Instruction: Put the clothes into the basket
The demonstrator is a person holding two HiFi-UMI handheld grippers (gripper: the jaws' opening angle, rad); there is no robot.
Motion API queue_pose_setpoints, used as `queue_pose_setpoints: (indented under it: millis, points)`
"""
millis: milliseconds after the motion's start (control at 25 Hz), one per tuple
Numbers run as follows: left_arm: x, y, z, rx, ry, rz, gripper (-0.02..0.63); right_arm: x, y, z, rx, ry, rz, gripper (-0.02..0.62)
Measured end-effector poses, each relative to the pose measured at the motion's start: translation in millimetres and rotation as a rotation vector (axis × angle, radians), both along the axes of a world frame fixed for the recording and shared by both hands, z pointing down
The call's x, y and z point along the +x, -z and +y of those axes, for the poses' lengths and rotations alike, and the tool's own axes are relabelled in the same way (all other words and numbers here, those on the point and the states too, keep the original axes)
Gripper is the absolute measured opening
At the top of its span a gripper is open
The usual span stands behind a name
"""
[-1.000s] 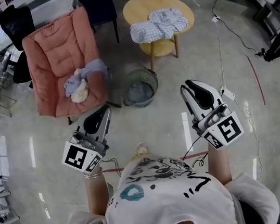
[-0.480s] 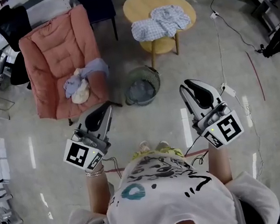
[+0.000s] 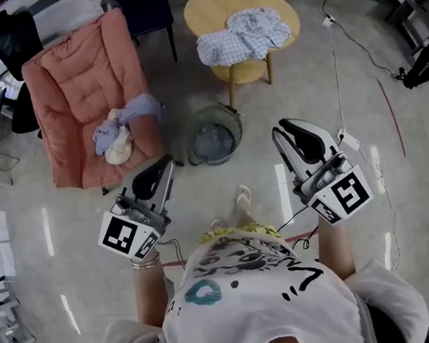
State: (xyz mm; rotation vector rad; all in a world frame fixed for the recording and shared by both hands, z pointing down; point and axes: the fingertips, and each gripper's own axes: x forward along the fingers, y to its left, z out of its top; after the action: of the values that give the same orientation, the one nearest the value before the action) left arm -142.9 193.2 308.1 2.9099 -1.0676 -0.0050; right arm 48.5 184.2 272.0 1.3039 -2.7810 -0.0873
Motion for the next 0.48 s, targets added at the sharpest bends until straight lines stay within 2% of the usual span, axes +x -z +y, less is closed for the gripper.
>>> queue_pose_setpoints:
  millis: [480]
  points:
    - [72.6, 11.2, -82.5, 0.027, -0.017, 0.004, 0.023, 66.4, 9.0, -81.2, 0.022, -0.001, 0.017, 0.055]
